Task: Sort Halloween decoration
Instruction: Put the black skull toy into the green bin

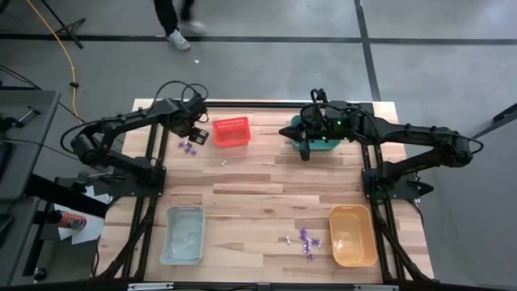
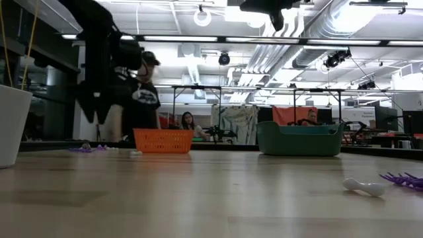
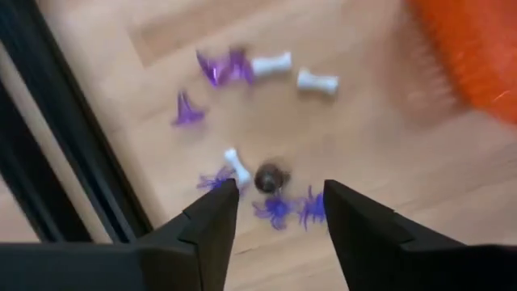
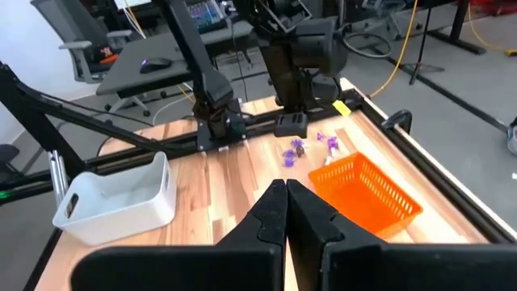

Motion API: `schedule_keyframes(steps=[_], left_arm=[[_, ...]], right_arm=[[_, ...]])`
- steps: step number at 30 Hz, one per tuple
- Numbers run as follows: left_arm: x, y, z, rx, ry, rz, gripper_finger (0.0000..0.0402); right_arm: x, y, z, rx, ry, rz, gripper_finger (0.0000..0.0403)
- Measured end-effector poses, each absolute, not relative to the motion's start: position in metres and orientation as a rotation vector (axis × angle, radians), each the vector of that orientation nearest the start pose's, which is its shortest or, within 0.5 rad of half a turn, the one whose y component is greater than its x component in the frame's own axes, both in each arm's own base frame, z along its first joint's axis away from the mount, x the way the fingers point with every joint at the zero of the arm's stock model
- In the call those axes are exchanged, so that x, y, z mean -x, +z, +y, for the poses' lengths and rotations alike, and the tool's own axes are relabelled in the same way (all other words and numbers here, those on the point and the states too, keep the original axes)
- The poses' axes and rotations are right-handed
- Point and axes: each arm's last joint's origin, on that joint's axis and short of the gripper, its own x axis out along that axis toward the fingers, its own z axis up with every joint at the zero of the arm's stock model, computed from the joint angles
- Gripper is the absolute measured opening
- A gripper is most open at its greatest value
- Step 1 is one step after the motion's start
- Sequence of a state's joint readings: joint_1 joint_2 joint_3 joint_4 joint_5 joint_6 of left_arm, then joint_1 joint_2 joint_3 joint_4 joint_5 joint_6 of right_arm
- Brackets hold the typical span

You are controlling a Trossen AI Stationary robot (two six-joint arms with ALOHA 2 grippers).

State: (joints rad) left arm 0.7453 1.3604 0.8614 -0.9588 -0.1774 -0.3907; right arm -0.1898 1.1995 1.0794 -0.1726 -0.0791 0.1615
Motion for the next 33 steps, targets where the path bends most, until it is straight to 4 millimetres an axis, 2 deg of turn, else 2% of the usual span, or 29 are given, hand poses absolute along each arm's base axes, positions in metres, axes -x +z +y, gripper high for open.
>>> schedule_keyframes(steps=[6, 13, 21, 33], left_arm=[[-0.148, 0.178, 0.153, 0.812, 1.002, 1.261, 0.0193], [-0.142, 0.162, 0.154, 0.848, 1.017, 1.207, 0.0193], [-0.136, 0.145, 0.147, 0.891, 0.998, 1.237, 0.0193], [-0.141, 0.143, 0.153, 0.86, 1.001, 1.132, 0.0193]], right_arm=[[-0.262, 0.349, -0.048, -0.209, -0.136, 0.311, 0.0], [-0.262, 0.349, -0.048, -0.209, -0.136, 0.31, 0.0], [-0.262, 0.349, -0.048, -0.224, -0.139, 0.309, 0.0], [-0.262, 0.349, -0.049, -0.22, -0.165, 0.307, 0.0]])
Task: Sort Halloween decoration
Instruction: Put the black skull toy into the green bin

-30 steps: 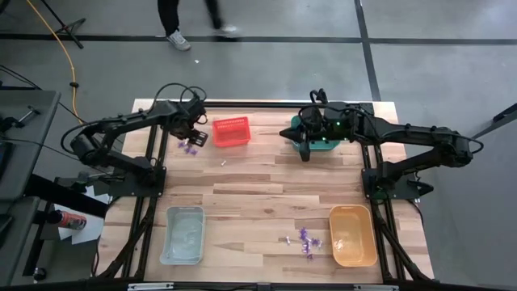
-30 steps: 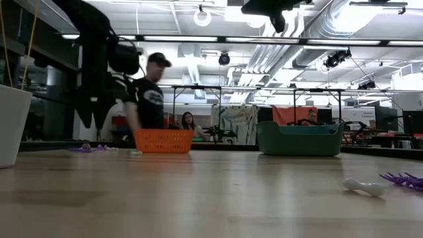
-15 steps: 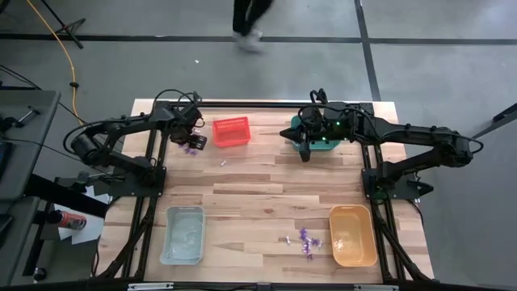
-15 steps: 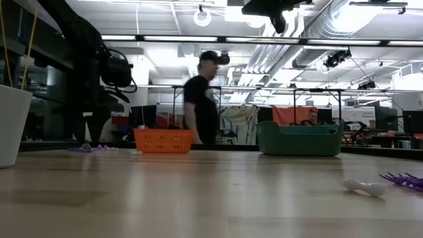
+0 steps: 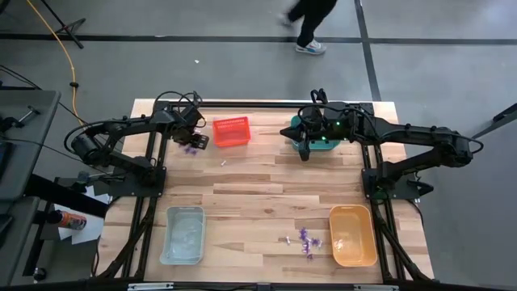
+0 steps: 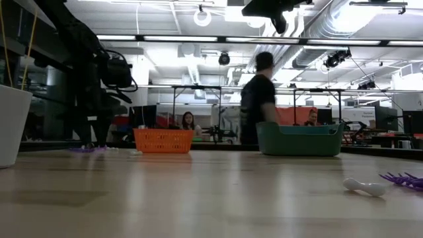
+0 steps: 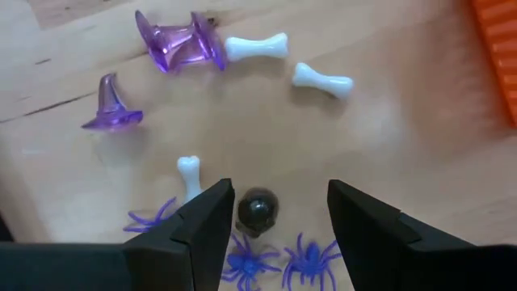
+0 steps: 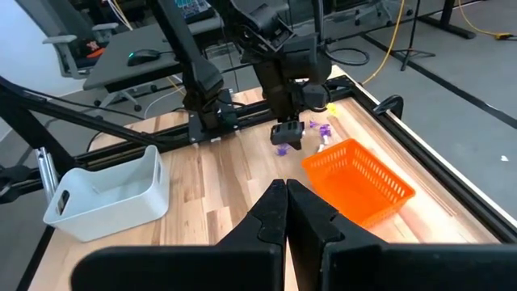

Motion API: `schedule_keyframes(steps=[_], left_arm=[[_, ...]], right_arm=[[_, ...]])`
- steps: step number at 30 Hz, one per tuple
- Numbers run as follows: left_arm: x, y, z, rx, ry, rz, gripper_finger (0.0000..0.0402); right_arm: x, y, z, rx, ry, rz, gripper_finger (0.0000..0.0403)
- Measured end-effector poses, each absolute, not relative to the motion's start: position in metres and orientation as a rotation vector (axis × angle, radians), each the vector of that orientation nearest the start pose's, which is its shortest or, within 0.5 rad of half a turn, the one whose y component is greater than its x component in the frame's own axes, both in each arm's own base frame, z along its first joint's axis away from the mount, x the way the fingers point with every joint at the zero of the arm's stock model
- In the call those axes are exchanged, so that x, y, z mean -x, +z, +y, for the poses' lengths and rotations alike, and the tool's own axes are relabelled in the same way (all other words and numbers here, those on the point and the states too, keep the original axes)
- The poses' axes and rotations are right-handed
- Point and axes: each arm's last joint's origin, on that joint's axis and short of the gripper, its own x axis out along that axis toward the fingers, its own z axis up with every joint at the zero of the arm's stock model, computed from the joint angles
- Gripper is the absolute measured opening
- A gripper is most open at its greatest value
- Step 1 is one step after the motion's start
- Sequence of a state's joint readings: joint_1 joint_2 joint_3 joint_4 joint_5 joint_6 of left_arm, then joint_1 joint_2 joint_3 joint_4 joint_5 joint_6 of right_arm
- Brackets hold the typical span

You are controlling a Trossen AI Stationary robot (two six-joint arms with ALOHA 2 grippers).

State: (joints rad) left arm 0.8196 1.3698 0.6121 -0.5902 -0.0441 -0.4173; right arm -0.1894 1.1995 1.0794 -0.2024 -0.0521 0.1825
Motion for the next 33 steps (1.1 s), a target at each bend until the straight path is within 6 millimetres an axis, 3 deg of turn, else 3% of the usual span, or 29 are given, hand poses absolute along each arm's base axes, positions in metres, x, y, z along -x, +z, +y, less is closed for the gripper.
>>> schedule_keyframes(steps=[19, 33], left_arm=[[-0.143, 0.128, 0.155, 0.872, 1.009, 1.225, 0.0189], [-0.143, 0.128, 0.154, 0.871, 1.013, 1.232, 0.0067]], right_arm=[[-0.262, 0.349, -0.049, -0.214, -0.164, 0.308, 0.0], [-0.262, 0.349, -0.049, -0.219, -0.165, 0.307, 0.0]])
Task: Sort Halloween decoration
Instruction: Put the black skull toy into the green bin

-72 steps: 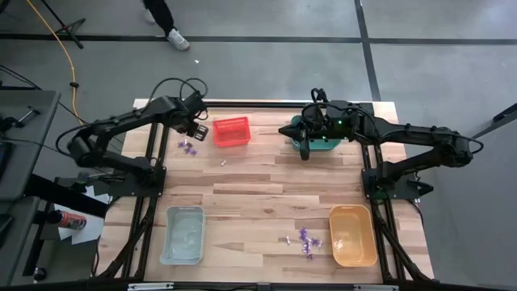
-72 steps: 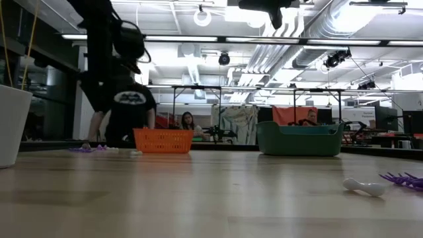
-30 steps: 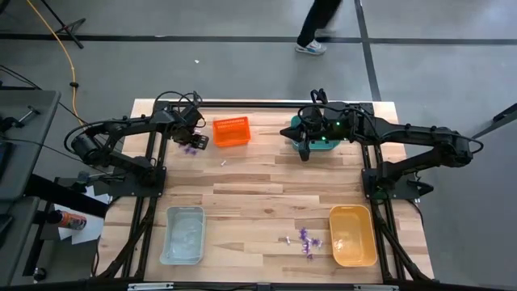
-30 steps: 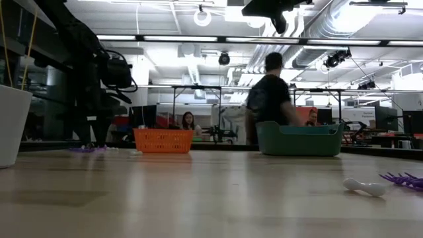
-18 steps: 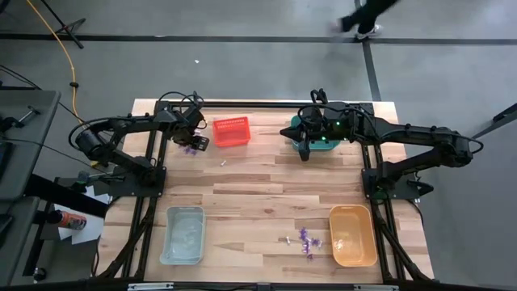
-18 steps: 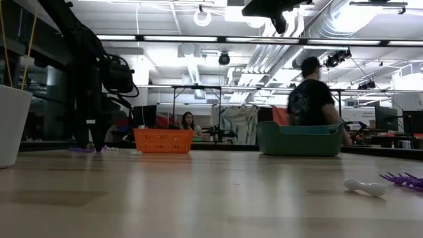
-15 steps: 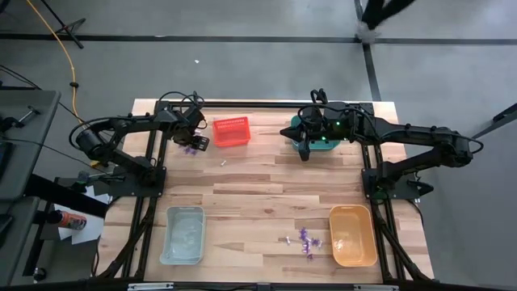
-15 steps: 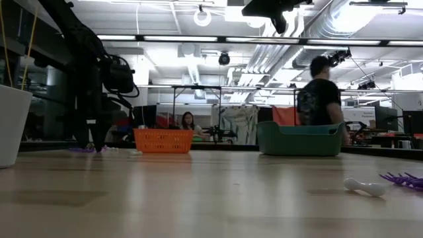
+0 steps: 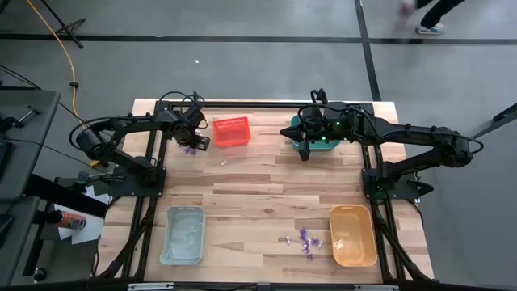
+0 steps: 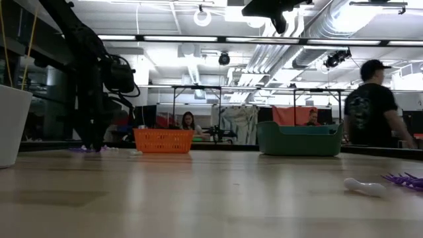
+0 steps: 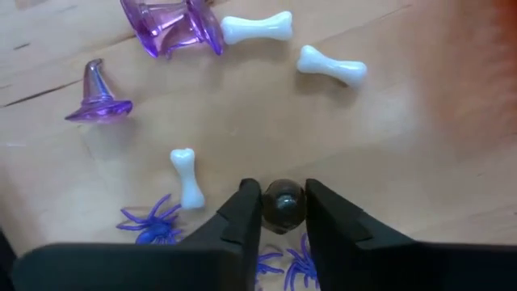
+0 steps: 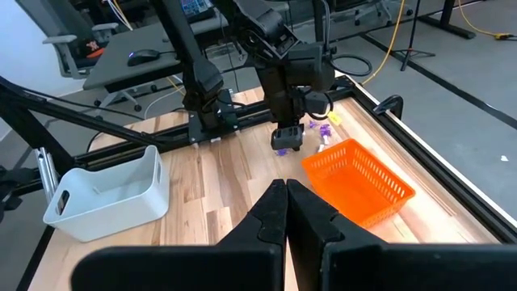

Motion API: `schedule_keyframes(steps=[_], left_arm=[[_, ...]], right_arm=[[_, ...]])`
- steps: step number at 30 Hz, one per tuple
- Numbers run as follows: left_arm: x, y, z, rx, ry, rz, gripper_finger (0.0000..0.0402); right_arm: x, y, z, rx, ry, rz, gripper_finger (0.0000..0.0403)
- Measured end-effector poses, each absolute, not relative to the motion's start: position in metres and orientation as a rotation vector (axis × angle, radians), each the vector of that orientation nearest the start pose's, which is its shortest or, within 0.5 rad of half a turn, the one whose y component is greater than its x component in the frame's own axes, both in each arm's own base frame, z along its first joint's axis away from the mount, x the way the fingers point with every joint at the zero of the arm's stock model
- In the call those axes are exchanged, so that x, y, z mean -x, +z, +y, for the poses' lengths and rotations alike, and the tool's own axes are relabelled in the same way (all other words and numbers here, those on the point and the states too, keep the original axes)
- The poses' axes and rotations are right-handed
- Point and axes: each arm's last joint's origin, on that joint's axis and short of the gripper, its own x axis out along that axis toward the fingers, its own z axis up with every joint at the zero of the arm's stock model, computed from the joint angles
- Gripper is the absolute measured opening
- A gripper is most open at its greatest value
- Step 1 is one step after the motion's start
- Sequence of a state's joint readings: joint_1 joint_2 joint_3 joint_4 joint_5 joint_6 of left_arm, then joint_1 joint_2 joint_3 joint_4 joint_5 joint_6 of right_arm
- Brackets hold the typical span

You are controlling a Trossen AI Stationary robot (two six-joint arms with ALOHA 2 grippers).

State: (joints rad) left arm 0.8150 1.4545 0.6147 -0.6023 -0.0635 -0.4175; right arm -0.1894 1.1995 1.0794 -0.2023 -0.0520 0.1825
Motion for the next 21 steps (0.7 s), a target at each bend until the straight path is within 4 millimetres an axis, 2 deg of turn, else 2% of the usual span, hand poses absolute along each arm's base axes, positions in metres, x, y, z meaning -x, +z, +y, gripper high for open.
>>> schedule_keyframes(steps=[4, 10, 16, 21], left_arm=[[-0.141, 0.129, 0.153, 0.873, 1.014, 1.236, 0.0051], [-0.135, 0.142, 0.148, 0.851, 1.039, 1.215, 0.0051], [-0.135, 0.193, 0.147, 0.783, 1.007, 1.052, 0.0051], [-0.136, 0.255, 0.14, 0.661, 0.926, 0.727, 0.0051]], right_arm=[[-0.262, 0.349, -0.049, -0.22, -0.165, 0.307, 0.0], [-0.262, 0.349, -0.049, -0.22, -0.165, 0.307, 0.0], [-0.262, 0.349, -0.049, -0.213, -0.165, 0.307, 0.0], [-0.262, 0.349, -0.05, -0.163, -0.188, 0.31, 0.0]])
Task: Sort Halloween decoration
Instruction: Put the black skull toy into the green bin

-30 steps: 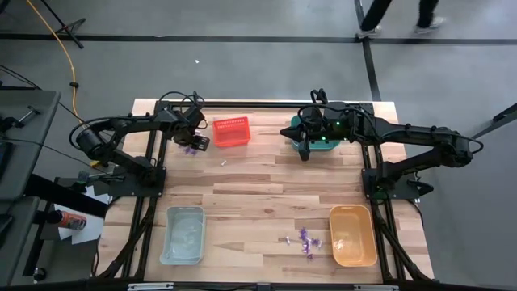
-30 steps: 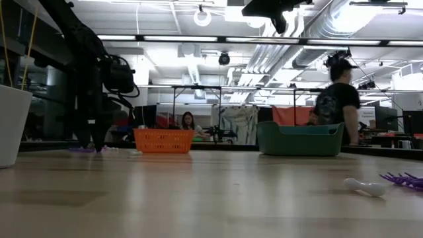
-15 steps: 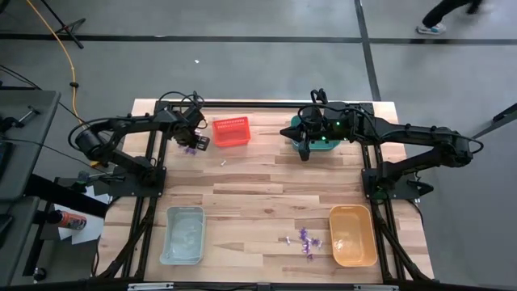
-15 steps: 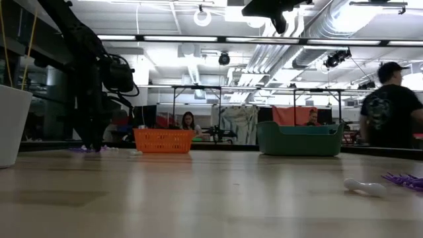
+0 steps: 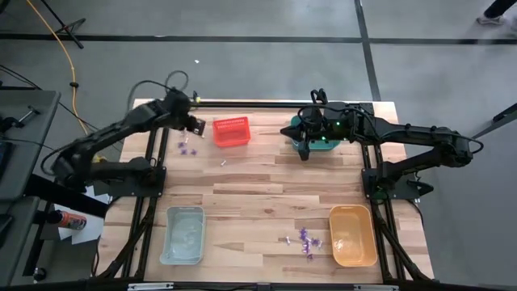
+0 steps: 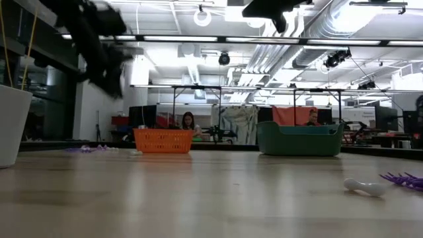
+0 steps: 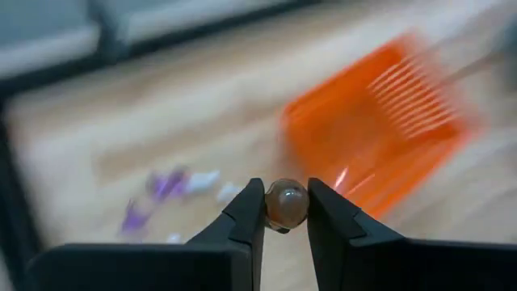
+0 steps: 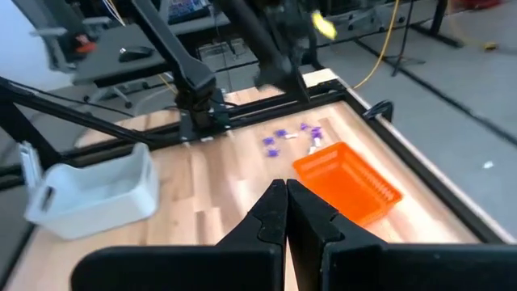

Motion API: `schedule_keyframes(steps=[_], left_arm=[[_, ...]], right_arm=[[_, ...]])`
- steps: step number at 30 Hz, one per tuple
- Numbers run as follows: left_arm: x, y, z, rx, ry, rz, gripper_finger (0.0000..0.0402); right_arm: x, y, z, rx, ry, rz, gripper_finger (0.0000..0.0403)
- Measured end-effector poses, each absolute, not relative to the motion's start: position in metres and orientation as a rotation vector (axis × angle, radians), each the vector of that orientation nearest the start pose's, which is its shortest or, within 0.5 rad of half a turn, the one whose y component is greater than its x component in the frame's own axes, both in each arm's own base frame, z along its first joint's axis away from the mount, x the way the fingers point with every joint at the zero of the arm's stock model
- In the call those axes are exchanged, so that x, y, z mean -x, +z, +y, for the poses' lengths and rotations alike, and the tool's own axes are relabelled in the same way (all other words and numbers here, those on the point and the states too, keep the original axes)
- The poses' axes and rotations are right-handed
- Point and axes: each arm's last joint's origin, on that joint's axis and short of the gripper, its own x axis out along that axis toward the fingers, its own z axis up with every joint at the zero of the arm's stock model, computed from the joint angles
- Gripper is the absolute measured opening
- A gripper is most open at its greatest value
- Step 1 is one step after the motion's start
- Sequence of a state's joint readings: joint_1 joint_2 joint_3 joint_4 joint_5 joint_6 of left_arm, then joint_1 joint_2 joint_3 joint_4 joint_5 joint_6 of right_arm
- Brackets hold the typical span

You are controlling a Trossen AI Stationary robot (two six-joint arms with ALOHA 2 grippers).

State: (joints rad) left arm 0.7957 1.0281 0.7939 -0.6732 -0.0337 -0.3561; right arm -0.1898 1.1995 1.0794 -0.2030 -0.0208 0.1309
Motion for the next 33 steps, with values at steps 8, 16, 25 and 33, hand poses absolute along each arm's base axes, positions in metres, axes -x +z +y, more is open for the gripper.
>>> schedule_keyframes(steps=[8, 16, 25, 33], left_arm=[[-0.143, 0.339, 0.106, 0.4, 0.553, 0.095, 0.0051], [-0.176, 0.353, 0.06, 0.215, 0.209, 0.009, 0.0051], [-0.219, 0.342, 0.026, 0.087, 0.108, 0.02, 0.0051], [-0.223, 0.339, 0.024, 0.094, 0.106, 0.033, 0.0051]], right_arm=[[-0.26, 0.346, -0.052, -0.092, -0.283, 0.347, 0.0], [-0.262, 0.349, -0.051, -0.117, -0.223, 0.309, 0.0], [-0.264, 0.354, -0.046, -0.092, -0.022, 0.263, 0.0], [-0.264, 0.354, -0.046, -0.092, -0.02, 0.263, 0.0]])
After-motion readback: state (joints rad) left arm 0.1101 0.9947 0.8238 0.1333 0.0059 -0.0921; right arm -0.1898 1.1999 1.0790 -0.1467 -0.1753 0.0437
